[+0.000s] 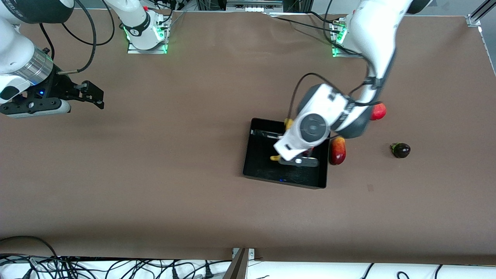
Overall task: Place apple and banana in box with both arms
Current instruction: 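Carry the banana into the box and open the left gripper, then lift the left gripper up out of the box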
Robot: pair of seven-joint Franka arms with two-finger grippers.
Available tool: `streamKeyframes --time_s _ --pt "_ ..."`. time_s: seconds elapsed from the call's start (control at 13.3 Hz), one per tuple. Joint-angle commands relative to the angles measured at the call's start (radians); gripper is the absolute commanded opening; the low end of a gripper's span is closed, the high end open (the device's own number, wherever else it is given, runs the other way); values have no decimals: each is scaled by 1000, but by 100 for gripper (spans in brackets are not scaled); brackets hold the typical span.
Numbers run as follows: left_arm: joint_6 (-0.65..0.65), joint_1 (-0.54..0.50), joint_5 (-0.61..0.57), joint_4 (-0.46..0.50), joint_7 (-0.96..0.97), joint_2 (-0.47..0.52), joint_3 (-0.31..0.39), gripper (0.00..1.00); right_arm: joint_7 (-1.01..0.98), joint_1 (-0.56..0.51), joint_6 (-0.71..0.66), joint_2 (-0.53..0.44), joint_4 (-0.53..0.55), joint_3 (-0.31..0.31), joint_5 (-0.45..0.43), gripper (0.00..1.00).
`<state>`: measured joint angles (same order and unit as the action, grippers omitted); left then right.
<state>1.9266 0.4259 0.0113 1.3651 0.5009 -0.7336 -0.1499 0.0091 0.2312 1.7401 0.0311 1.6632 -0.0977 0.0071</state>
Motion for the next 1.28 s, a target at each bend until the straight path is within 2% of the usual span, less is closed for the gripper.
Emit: streamKeyframes --time_s 0.0,0.08,0.15,0.23,0.3,0.45,0.6,0.83,1.2 --pt "81 36 6 -6 50 -90 12 0 2 -6 -16 3 -17 4 -12 100" --pt "104 37 9 -5 53 -108 12 0 3 -6 -16 4 -17 4 -10 100" --pt "104 33 9 -5 51 -109 12 6 3 -6 -17 4 -17 4 -10 100" --pt "101 28 9 -5 53 -103 12 46 2 -6 -17 3 -17 4 -10 100" --pt "100 25 9 -6 54 -99 12 99 2 -6 -17 4 -17 4 -10 100" --pt "83 5 10 -18 54 -75 18 100 2 -6 -17 4 -17 4 -10 100" --pt "36 -27 10 -21 68 9 23 100 2 -6 -16 4 -17 4 -10 100" --pt "-105 -140 6 -24 48 155 15 100 2 -6 -16 4 -17 4 -10 100" --pt "-360 -264 -7 -26 -201 324 27 100 2 -6 -16 4 -17 4 -10 100"
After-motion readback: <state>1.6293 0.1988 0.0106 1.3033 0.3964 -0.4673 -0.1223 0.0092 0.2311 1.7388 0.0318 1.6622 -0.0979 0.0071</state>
